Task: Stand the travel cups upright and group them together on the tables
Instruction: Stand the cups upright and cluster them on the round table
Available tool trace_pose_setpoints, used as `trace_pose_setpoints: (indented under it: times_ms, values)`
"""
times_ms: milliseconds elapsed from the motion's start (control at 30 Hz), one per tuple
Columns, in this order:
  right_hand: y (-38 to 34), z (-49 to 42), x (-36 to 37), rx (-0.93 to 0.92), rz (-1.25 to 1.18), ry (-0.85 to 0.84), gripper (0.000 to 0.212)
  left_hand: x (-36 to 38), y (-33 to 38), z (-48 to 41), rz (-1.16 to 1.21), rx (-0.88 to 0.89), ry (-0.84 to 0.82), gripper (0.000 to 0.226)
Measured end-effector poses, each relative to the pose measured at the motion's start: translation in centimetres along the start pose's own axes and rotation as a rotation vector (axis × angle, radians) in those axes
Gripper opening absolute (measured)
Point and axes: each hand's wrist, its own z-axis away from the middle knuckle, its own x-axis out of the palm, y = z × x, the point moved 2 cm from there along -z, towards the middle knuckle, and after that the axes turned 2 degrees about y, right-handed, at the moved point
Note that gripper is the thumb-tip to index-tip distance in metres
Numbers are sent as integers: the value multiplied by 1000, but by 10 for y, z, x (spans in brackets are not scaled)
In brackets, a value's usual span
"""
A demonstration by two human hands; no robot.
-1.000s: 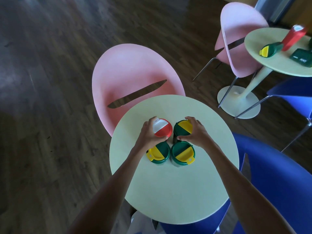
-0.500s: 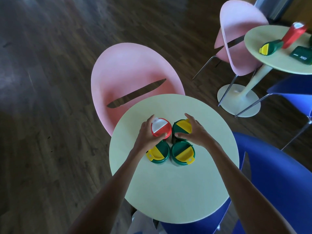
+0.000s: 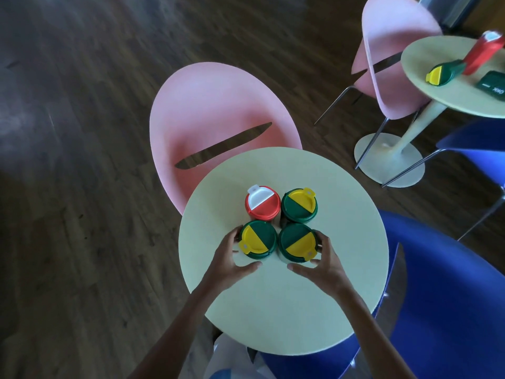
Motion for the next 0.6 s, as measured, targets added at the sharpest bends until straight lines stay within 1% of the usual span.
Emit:
trace_pose_setpoints:
  times_ms: [100,267,433,600]
  values:
    - [0,-2,3,-11,-16,41,89,1,1,-3,31,11,28,85]
    - [1,0,3,-23,-12,62,86,2,3,-4,61,26,30,81]
    - [0,0,3,-21,-4,71,87,2,3,-5,57,33,22,81]
    - [0,-1,0,-24,48,44,88,1,1,-5,-5,21,21,84]
